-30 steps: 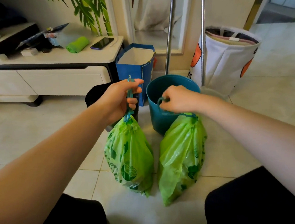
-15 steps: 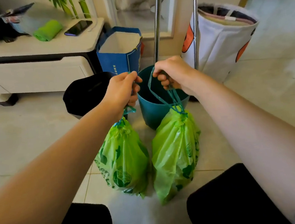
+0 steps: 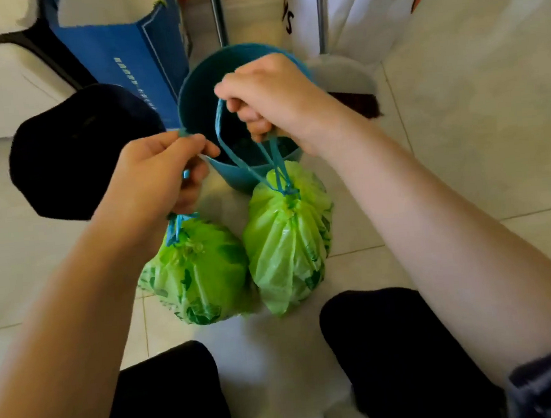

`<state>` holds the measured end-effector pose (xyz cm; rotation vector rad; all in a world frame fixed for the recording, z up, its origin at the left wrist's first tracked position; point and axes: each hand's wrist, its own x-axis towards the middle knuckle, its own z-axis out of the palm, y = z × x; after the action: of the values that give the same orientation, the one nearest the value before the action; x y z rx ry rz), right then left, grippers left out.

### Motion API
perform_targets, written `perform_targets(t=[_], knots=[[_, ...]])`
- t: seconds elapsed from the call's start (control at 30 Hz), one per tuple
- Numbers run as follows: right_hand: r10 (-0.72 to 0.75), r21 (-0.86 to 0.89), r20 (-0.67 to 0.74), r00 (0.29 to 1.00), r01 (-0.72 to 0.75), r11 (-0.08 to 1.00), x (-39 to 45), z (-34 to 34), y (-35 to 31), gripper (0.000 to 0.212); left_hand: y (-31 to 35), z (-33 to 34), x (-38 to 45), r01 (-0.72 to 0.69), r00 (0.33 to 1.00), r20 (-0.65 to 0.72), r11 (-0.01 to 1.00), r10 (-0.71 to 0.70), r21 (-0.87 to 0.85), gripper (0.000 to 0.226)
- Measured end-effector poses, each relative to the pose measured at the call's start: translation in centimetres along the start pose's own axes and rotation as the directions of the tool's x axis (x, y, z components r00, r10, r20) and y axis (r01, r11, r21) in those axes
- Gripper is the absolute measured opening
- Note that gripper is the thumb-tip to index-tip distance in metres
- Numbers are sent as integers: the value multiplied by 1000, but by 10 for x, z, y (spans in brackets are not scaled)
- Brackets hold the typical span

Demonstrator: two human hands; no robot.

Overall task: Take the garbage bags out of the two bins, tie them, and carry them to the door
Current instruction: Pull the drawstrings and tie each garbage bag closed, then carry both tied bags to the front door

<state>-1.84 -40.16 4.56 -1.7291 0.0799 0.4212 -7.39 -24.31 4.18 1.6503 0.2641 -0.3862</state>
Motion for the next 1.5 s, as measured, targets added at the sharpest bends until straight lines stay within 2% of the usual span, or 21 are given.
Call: perform_targets(t=[0.1,0.17,0.27,0.37,0.5,0.6,0.67,0.77,0.93,1.1,1.2,1.33,1.5], knots=[[55,101,55,997,-60,993,-20,-8,4,26,2,11,3,68,998,6,997,-68,32,28],[74,144,38,997,-79,986,-37,-15,5,27,2,22,5,144,990,-11,989,-144,21,27],[120,98,-35,992,-116,988,-62,-29,3,26,6,41,0,240,971,-28,970,-239,42,27],[209,47,-81,975,-206,977,-87,-41,-5,26,11,52,-15,278,960,-8,956,-278,96,30],[318,16,-148,936,-319,947,-122,-50,-24,22,25,52,-49,297,952,-13,911,-306,288,23],[439,-37,-140,888,-448,893,-152,-50,-35,16,35,46,-83,294,948,-17,853,-318,432,21],[476,-36,-199,856,-492,870,-173,-48,-44,15,47,41,-105,294,947,-33,823,-319,485,20],[499,55,-296,814,-507,860,-200,-42,-61,16,66,36,-133,324,941,-75,820,-329,472,21],[543,183,-351,763,-513,839,-249,-39,-93,25,99,25,-173,405,914,-152,828,-377,388,22],[531,249,-447,719,-470,847,-303,-55,-123,25,139,34,-216,367,918,-21,829,-396,421,22],[497,227,-545,675,-452,863,-339,-77,-144,29,168,56,-236,316,920,74,842,-384,436,21],[477,244,-647,596,-430,869,-396,-122,-173,28,212,103,-257,231,917,194,861,-348,454,21],[505,334,-702,503,-393,857,-468,-184,-204,18,269,179,-287,92,908,323,880,-266,465,27]])
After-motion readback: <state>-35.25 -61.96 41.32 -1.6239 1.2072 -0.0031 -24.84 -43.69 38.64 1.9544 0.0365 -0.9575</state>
